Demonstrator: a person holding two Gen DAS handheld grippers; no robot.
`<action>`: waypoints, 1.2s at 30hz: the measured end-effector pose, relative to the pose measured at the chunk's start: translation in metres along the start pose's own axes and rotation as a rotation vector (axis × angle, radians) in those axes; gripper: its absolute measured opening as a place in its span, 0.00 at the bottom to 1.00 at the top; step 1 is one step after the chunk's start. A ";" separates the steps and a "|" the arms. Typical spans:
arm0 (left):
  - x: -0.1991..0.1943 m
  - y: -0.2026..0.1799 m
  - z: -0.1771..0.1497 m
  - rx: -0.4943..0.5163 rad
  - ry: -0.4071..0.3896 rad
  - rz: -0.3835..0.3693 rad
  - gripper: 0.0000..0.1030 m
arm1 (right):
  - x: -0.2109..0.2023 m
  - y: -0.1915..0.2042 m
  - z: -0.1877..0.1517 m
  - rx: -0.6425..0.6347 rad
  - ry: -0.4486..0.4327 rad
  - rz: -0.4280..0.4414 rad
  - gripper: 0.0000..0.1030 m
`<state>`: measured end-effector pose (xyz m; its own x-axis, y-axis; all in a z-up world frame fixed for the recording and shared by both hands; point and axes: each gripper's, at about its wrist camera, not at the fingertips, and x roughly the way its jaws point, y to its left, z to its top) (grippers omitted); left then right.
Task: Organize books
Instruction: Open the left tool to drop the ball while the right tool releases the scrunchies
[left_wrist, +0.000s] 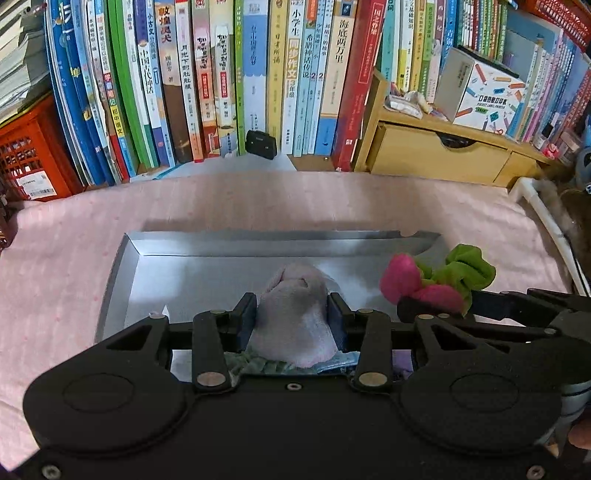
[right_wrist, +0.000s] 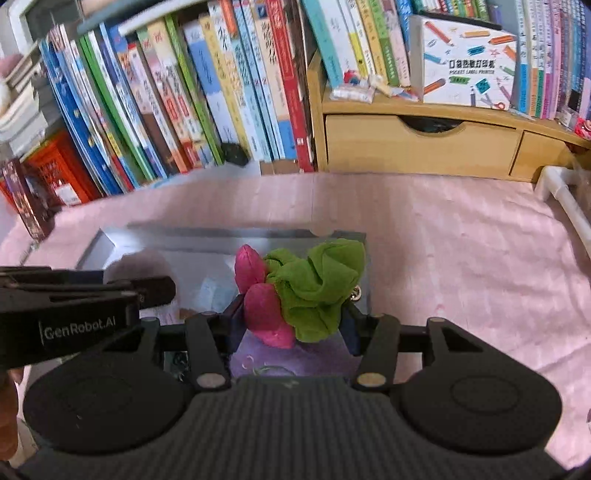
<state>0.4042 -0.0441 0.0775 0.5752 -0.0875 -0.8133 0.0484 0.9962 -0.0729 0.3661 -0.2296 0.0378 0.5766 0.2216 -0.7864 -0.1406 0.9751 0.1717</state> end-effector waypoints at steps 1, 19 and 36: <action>0.001 0.000 0.000 0.004 0.004 0.001 0.38 | 0.001 -0.001 0.001 0.003 0.008 0.003 0.54; 0.021 0.007 -0.001 -0.020 0.041 0.022 0.39 | 0.016 -0.003 0.007 0.011 0.087 -0.010 0.57; 0.006 0.012 -0.005 -0.027 0.000 0.040 0.58 | 0.005 -0.007 0.005 0.040 0.045 0.001 0.76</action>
<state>0.4038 -0.0330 0.0692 0.5760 -0.0479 -0.8160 0.0038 0.9984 -0.0559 0.3739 -0.2358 0.0359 0.5398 0.2225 -0.8119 -0.1084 0.9748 0.1951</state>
